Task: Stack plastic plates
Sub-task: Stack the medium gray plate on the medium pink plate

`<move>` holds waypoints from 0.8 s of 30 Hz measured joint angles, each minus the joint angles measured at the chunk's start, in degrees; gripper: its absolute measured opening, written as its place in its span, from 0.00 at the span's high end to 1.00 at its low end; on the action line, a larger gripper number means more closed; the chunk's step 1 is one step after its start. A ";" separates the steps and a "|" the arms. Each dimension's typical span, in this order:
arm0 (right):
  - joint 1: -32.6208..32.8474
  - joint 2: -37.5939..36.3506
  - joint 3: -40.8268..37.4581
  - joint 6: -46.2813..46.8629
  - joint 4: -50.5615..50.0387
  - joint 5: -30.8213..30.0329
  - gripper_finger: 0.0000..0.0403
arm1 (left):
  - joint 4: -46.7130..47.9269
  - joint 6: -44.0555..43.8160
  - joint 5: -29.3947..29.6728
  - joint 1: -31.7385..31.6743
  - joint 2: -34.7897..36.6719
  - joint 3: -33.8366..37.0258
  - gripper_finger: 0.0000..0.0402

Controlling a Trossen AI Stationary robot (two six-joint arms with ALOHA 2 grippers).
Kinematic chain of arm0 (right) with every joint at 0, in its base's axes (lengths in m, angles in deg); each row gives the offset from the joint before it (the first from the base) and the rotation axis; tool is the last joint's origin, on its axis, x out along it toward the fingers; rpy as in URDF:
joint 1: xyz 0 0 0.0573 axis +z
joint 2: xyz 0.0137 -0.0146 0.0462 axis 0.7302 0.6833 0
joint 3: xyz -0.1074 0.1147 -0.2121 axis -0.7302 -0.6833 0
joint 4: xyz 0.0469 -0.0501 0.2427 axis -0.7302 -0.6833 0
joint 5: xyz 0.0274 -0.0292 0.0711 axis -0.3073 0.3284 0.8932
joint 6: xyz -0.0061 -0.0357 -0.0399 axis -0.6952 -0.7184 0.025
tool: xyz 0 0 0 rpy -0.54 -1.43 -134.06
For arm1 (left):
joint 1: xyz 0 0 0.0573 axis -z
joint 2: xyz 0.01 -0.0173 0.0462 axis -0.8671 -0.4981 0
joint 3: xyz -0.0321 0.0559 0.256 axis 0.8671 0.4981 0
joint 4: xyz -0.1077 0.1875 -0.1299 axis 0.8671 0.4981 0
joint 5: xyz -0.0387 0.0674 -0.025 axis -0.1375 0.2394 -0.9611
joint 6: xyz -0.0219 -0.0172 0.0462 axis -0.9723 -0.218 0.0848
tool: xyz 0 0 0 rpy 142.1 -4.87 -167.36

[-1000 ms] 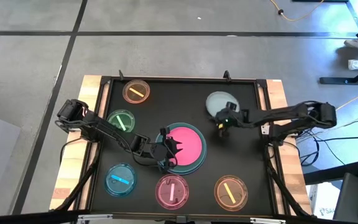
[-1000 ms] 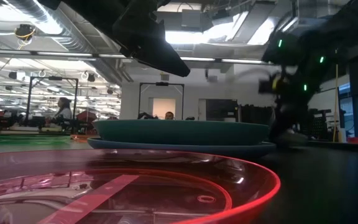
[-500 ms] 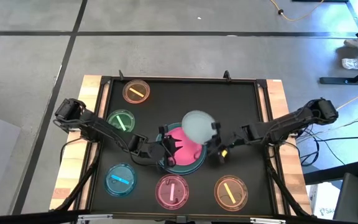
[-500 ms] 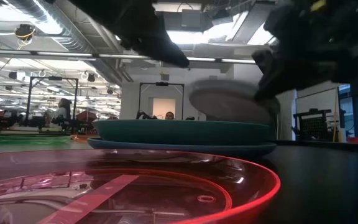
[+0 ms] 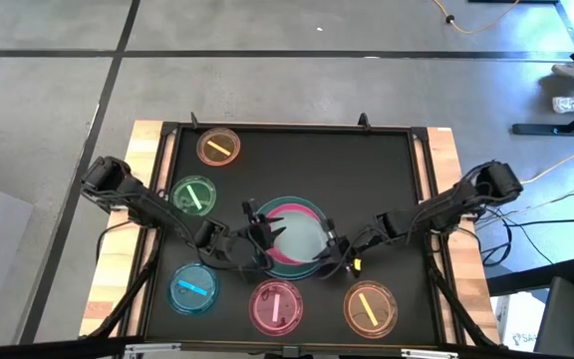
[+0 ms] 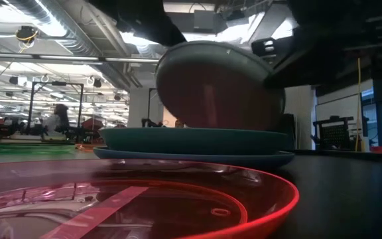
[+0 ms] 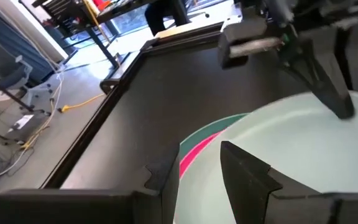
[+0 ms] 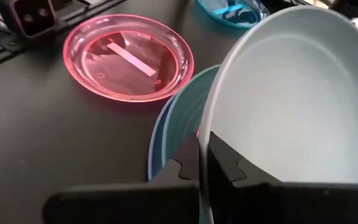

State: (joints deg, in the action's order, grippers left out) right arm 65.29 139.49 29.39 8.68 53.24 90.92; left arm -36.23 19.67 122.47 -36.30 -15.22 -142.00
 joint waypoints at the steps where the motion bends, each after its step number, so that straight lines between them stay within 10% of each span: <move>1: -0.02 1.00 0.76 0.00 -0.06 0.00 1.00 | 0.34 -0.41 0.06 -0.03 0.00 0.00 0.73; 14: -0.04 8.51 4.53 1.59 -4.01 -9.46 0.99 | 1.46 -1.40 -0.48 1.08 0.00 0.02 0.73; 24: 0.11 7.41 6.96 2.33 -8.88 -8.61 0.69 | 1.24 -1.40 -0.53 0.97 -0.02 0.04 0.73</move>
State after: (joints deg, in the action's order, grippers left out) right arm 65.41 146.90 36.36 11.01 44.36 82.31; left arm -34.99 18.27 121.94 -35.33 -15.25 -141.96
